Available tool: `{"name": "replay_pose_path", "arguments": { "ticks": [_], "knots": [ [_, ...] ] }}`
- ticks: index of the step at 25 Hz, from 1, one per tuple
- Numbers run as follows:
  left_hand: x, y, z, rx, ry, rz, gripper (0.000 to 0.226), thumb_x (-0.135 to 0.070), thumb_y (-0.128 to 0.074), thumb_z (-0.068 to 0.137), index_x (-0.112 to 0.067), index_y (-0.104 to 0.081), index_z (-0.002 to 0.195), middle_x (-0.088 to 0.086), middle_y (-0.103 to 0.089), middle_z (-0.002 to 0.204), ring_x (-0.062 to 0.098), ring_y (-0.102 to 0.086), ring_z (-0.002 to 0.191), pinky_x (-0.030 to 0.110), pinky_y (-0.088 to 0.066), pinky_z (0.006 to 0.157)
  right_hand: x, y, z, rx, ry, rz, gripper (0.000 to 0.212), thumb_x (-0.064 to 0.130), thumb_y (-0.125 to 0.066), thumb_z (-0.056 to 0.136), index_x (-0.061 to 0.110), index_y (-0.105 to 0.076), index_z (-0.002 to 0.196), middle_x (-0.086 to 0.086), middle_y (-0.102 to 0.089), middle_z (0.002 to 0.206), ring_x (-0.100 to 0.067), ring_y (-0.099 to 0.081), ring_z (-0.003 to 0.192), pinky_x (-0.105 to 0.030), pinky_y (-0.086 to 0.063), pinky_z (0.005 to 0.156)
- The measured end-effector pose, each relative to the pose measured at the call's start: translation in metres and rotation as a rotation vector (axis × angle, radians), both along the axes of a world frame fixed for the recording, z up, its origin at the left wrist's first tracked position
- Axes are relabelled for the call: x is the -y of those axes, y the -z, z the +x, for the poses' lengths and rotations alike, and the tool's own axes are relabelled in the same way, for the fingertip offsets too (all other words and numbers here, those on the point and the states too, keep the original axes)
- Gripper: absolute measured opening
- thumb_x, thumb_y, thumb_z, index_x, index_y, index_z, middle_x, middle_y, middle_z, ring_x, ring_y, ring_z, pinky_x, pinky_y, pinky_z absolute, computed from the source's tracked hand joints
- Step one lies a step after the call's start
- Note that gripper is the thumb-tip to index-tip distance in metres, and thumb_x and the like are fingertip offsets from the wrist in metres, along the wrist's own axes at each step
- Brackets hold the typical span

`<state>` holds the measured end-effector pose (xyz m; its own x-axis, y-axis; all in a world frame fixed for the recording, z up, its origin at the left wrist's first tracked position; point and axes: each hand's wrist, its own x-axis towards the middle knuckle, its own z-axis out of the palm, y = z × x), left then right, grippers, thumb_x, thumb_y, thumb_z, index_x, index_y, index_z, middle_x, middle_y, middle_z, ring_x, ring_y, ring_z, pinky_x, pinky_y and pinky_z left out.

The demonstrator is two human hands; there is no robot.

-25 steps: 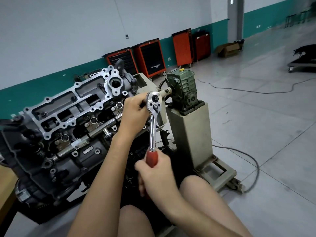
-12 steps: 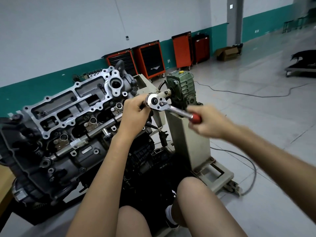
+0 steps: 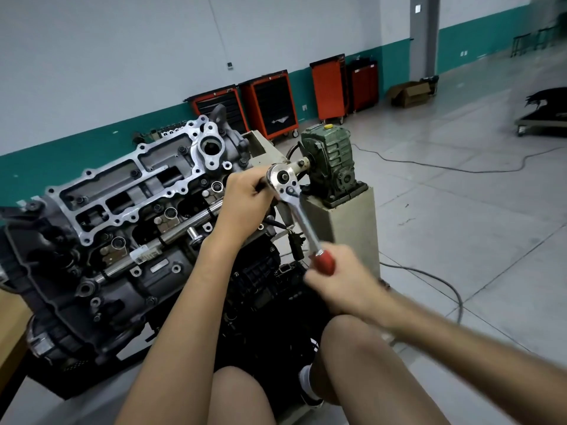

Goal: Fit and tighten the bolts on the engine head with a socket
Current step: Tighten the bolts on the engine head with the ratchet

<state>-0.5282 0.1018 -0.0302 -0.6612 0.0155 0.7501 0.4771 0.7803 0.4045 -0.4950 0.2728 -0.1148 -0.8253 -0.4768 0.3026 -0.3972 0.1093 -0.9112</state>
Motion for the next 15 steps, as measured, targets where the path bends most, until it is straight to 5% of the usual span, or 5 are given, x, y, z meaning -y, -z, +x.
{"name": "replay_pose_path", "arguments": {
  "ticks": [3,6,10,12,15],
  "knots": [
    [-0.003,-0.003,0.002,0.009,0.006,-0.01,0.03,0.011,-0.051,0.08,0.005,-0.041,0.053,-0.002,-0.032,0.047,0.004,-0.028,0.046,0.013,-0.022,0.046,-0.047,-0.045,-0.064,-0.427,0.034,0.366,0.037,0.001,-0.06,0.079,0.024,-0.037,0.061,0.009,-0.039,0.05,-0.004,-0.036,0.042,-0.021,-0.03,0.047],
    [-0.002,-0.004,0.005,0.014,-0.008,-0.019,0.022,0.009,-0.051,0.082,0.012,-0.053,0.061,0.004,-0.036,0.048,0.006,-0.028,0.048,0.014,-0.023,0.047,-0.056,-0.068,-0.086,-0.655,0.149,0.456,0.031,0.014,-0.058,0.076,0.03,-0.037,0.061,0.01,-0.04,0.049,-0.004,-0.044,0.046,-0.014,-0.029,0.048],
    [-0.002,0.001,0.005,-0.013,-0.013,-0.009,0.022,-0.001,-0.051,0.083,0.012,-0.06,0.068,0.025,-0.049,0.055,0.018,-0.03,0.05,0.029,-0.03,0.049,-0.019,-0.012,-0.026,-0.263,0.131,0.107,0.033,-0.003,-0.064,0.077,0.017,-0.043,0.062,0.001,-0.039,0.053,-0.014,-0.035,0.049,-0.029,-0.031,0.051],
    [-0.001,0.002,0.001,-0.031,-0.021,0.011,0.023,-0.001,-0.056,0.086,0.012,-0.059,0.066,0.026,-0.052,0.057,0.035,-0.04,0.053,0.037,-0.036,0.05,0.023,0.008,0.023,0.048,0.089,-0.193,0.031,0.0,-0.063,0.076,0.016,-0.04,0.062,0.003,-0.035,0.052,-0.014,-0.033,0.047,-0.027,-0.03,0.046],
    [0.001,0.002,0.0,-0.033,-0.02,0.01,0.028,0.0,-0.059,0.086,0.009,-0.054,0.06,0.024,-0.049,0.053,0.032,-0.038,0.05,0.038,-0.035,0.049,0.076,0.011,0.064,0.368,-0.048,-0.489,0.021,0.011,-0.055,0.07,0.022,-0.04,0.061,0.004,-0.038,0.044,-0.013,-0.036,0.033,-0.018,-0.032,0.035]
  ]
}}
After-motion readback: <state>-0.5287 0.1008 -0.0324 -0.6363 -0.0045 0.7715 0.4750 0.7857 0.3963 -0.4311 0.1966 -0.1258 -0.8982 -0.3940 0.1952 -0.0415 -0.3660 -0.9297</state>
